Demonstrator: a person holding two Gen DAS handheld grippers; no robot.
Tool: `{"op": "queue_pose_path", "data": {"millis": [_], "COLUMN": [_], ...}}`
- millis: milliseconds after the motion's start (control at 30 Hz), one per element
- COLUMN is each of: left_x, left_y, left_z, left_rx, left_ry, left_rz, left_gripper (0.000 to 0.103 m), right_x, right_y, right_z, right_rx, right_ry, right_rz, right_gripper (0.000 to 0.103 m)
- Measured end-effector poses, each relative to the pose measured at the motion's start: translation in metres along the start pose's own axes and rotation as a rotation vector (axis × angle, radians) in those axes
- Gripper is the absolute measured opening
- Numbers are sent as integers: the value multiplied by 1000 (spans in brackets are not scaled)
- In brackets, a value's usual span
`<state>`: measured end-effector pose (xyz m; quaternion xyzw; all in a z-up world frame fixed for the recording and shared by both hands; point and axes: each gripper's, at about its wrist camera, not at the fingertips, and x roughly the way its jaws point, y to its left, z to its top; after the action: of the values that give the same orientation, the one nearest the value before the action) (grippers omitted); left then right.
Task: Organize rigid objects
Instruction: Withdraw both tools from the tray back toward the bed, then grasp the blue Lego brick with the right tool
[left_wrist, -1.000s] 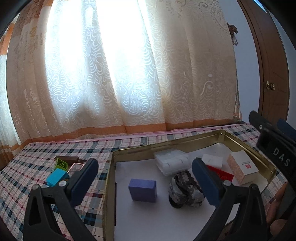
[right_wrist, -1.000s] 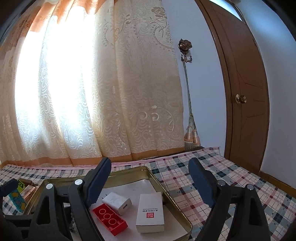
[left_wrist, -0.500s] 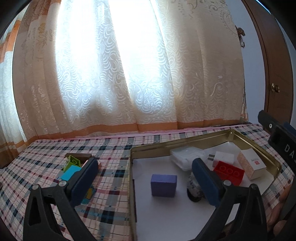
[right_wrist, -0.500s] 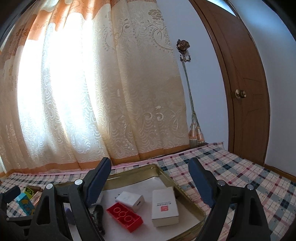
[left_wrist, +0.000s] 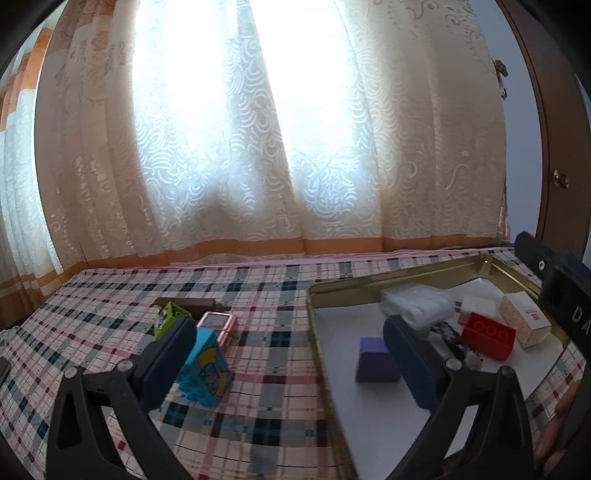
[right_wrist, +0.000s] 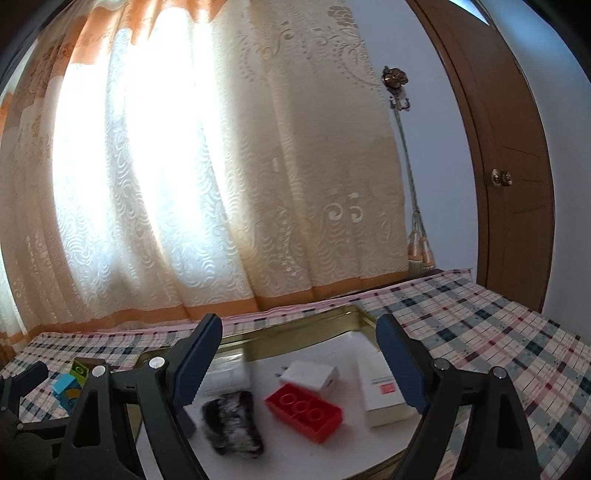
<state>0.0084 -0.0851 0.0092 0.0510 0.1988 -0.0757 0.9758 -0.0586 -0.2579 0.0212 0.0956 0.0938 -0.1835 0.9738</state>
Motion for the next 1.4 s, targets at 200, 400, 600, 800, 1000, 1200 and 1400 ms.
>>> {"op": "queue_pose_path", "data": {"millis": [200,400,600,800,1000,1200,1400], "left_x": [1,6,17,25,34,39,48], "left_y": [18,44,84,125,160,180,197], "left_z": [-1,-3,-4,-4,-6,-7,-6], "left_rx": [0,-3,-34,-67,-118,-126,-135], "left_ry": [1,10,44,61,95,103,126], "left_rz": [13,42,84,153,186,217,256], "left_gripper": [102,102,102,102,102,102,102], "right_x": [-2,-3,-2,2,6,7,10], "right_y": [27,57,92,123,143,158,180], "right_z": [-6,-12,-19,-26,-30,-33,-39], "right_rx": [8,-30,-69,-104,-114,-119,-162], "right_ry": [9,26,56,90,124,147,197], "right_rz": [26,79,151,202,240,279,329], "right_gripper": [87,87,87,87,87,87,87]}}
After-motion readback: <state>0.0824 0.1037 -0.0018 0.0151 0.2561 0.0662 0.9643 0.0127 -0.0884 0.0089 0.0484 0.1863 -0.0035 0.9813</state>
